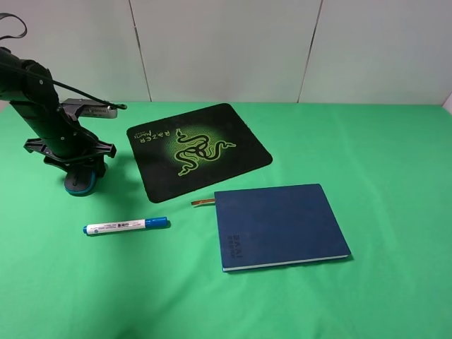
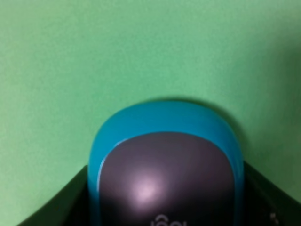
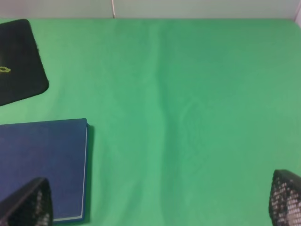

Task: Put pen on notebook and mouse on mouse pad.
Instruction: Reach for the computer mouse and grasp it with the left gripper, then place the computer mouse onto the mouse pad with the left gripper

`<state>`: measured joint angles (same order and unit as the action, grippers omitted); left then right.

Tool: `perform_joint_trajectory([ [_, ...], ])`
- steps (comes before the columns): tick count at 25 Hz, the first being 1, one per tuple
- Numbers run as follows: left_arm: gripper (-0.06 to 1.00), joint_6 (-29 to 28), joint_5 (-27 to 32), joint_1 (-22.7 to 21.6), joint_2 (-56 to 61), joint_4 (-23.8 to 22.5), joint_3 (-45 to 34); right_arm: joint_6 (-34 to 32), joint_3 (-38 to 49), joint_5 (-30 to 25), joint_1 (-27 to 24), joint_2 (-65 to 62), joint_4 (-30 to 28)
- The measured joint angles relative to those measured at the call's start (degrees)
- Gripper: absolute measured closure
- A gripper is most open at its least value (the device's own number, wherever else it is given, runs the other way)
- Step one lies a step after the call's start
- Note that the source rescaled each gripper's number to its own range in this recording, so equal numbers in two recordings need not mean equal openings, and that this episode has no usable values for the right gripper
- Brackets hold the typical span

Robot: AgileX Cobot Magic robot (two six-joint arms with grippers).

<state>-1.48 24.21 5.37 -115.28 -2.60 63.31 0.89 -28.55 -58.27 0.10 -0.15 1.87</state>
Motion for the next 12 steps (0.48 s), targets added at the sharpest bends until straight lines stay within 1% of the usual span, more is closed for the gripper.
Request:
perform_joint_trajectory([
  [4, 0.48, -1.93, 2.83, 0.0, 2.53, 0.0, 0.73, 0.0, 0.0, 0.0, 0.0, 0.0, 0.0],
  [8, 0.48, -2.54, 9.88, 0.17, 4.78, 0.0, 4.52, 0.0, 0.0, 0.0, 0.0, 0.0, 0.0],
  [10, 0.48, -2.7, 14.12, 0.9, 5.21, 0.0, 7.45, 0.0, 0.0, 0.0, 0.0, 0.0, 0.0],
  [12, 0.48, -3.0, 16.92, 2.05, 5.29, 0.0, 10.41, 0.0, 0.0, 0.0, 0.0, 0.0, 0.0],
])
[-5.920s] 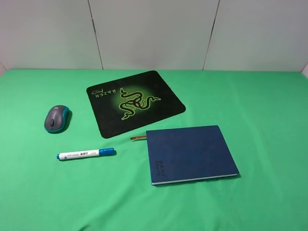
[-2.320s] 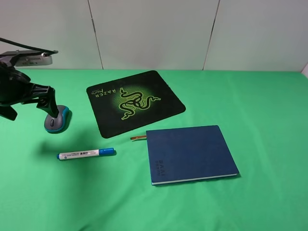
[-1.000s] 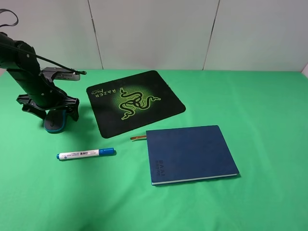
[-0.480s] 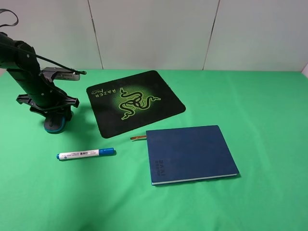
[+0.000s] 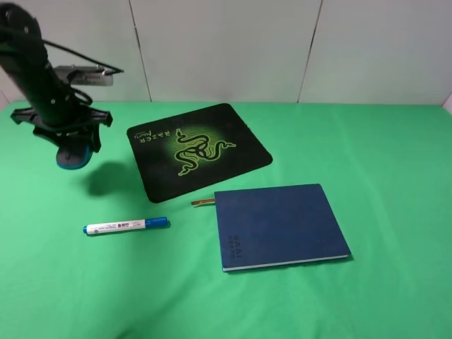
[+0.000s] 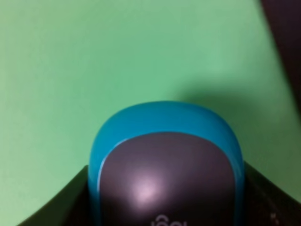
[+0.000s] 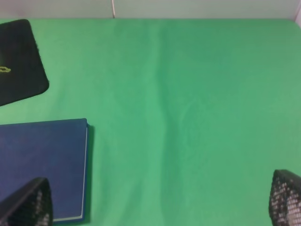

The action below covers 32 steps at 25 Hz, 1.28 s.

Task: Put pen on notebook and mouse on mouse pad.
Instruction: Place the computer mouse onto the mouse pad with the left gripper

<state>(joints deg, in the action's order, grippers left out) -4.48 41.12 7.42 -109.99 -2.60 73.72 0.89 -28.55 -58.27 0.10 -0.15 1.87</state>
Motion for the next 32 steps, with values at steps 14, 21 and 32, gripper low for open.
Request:
perform_joint_trajectory([
  [14, 0.48, -7.61, 5.61, 13.32, -9.52, -2.8, 19.7, 0.0, 0.0, 0.0, 0.0, 0.0, 0.0],
  [21, 0.48, -10.02, 7.01, 18.71, -18.58, -2.8, 28.88, 0.0, 0.0, 0.0, 0.0, 0.0, 0.0],
  [32, 0.48, -12.7, 4.21, 19.9, -25.39, -1.93, 31.84, 0.0, 0.0, 0.0, 0.0, 0.0, 0.0],
])
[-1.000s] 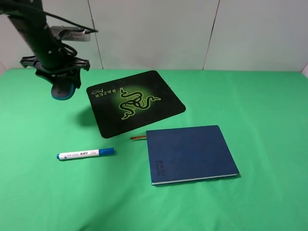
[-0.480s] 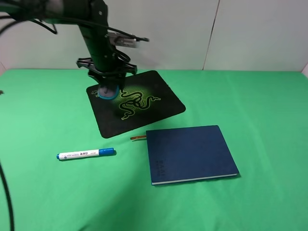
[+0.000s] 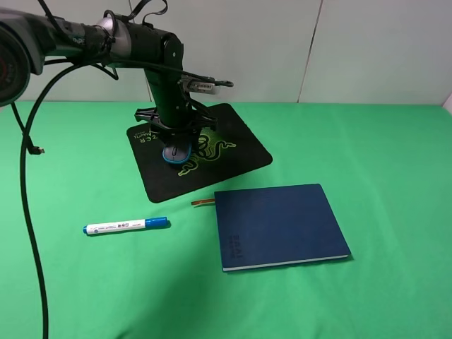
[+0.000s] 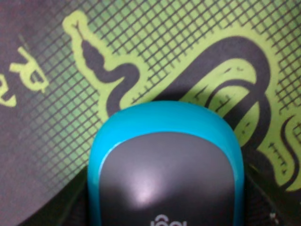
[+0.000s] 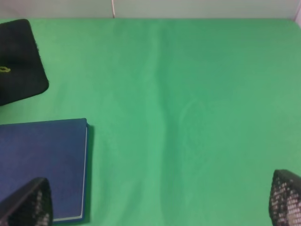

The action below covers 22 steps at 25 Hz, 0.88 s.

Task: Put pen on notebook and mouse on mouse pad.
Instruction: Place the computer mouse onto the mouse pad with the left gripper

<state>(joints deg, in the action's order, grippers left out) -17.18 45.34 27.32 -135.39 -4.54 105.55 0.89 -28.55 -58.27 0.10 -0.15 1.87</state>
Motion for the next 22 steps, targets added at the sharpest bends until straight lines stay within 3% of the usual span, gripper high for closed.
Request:
perform_joint_trajectory([
  [16, 0.46, -0.05, -1.47, 0.0, 0.0, 0.27, 0.4, 0.0, 0.0, 0.0, 0.0, 0.0, 0.0],
  [19, 0.11, -0.05, -1.52, 0.0, 0.0, 0.3, 0.46, 0.0, 0.0, 0.0, 0.0, 0.0, 0.0],
  [22, -0.01, -0.05, -1.89, 0.0, 0.0, 0.34, 0.46, 0.0, 0.0, 0.0, 0.0, 0.0, 0.0],
])
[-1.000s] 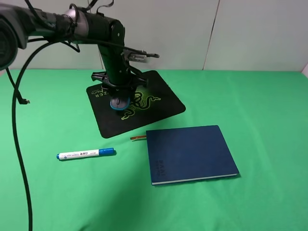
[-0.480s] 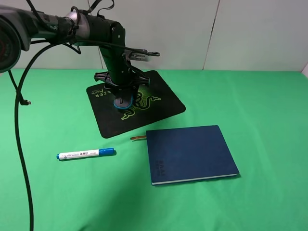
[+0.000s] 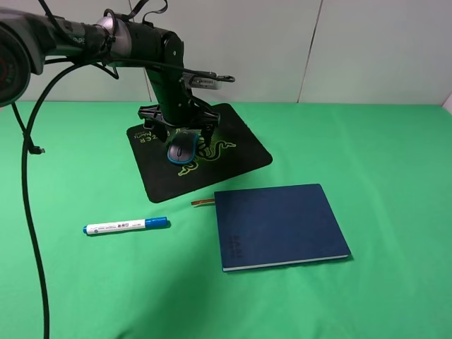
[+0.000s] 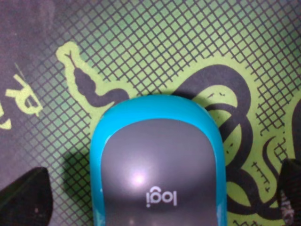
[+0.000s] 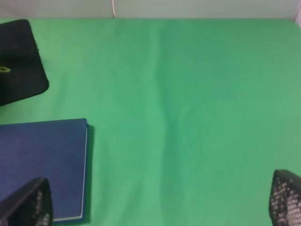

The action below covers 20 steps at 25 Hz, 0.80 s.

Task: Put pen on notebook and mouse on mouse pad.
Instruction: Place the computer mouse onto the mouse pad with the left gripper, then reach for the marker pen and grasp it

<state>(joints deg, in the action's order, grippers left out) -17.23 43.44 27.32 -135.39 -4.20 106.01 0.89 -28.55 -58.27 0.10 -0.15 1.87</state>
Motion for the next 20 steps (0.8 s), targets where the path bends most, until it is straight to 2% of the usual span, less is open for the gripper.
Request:
perform_joint_trajectory([
  [7, -0.05, 2.17, -0.19, 0.0, 0.35, 2.04, 0.11, 0.0, 0.0, 0.0, 0.0, 0.0, 0.0],
  [10, -0.05, 2.82, 1.52, 0.0, 2.13, 2.62, 0.16, 0.0, 0.0, 0.0, 0.0, 0.0, 0.0],
  [16, -0.05, 7.39, 12.78, 0.0, 8.88, 2.7, 0.18, 0.0, 0.0, 0.0, 0.0, 0.0, 0.0],
  [18, -0.05, 8.4, 14.52, 0.0, 9.92, 2.64, 0.18, 0.0, 0.0, 0.0, 0.0, 0.0, 0.0],
  [20, -0.03, 10.34, 19.76, 0.0, 12.63, 1.74, 0.18, 0.0, 0.0, 0.0, 0.0, 0.0, 0.0],
])
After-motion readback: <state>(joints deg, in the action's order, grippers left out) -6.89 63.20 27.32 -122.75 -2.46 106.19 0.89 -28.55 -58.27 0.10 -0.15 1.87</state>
